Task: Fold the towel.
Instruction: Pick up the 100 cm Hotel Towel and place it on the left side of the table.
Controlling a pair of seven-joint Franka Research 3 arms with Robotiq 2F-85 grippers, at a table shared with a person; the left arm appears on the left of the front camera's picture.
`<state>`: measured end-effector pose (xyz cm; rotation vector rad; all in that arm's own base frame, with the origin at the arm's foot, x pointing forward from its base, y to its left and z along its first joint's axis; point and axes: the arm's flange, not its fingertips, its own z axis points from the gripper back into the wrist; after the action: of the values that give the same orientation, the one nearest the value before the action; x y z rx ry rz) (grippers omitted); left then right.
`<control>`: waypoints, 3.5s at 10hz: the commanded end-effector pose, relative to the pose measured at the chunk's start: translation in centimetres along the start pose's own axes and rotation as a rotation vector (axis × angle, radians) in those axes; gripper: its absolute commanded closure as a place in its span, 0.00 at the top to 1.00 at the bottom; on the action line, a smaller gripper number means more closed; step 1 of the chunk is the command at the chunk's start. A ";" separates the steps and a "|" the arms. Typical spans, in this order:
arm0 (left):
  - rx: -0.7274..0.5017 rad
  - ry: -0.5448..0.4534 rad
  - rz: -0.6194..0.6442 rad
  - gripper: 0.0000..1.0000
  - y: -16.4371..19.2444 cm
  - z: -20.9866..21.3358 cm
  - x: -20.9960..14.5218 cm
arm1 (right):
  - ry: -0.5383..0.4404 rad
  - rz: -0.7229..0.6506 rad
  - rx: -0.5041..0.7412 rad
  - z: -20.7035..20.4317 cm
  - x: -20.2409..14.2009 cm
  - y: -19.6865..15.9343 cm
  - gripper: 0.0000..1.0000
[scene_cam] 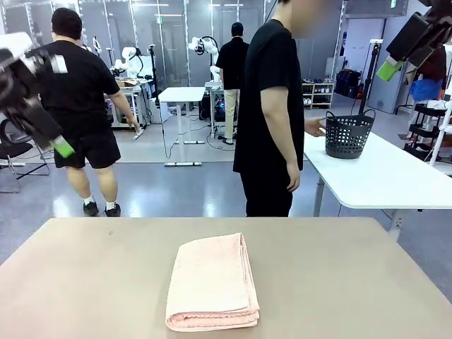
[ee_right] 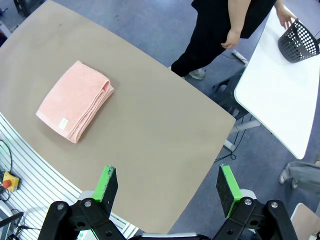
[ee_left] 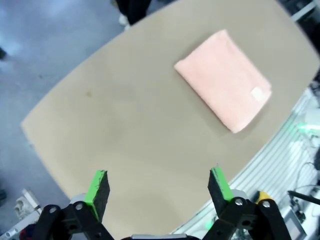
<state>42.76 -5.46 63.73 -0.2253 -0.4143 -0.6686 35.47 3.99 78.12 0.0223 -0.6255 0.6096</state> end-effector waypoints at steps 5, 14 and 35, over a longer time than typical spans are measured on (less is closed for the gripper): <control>-0.217 -0.050 0.116 1.00 2.0 -15.0 -2.7 | 0.001 0.002 0.000 0.0 -0.1 0.0 1.00; -0.413 -0.112 0.503 1.00 -5.1 -30.1 -5.9 | 0.001 0.002 0.000 0.0 -0.1 0.0 1.00; -0.797 -0.019 0.716 0.00 -9.1 -40.2 -6.1 | 0.001 0.002 0.000 0.0 -0.1 0.0 1.00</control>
<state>44.12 -22.08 25.78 -1.0460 -0.0398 -0.1103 35.47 3.99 78.12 0.0224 -0.6254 0.6096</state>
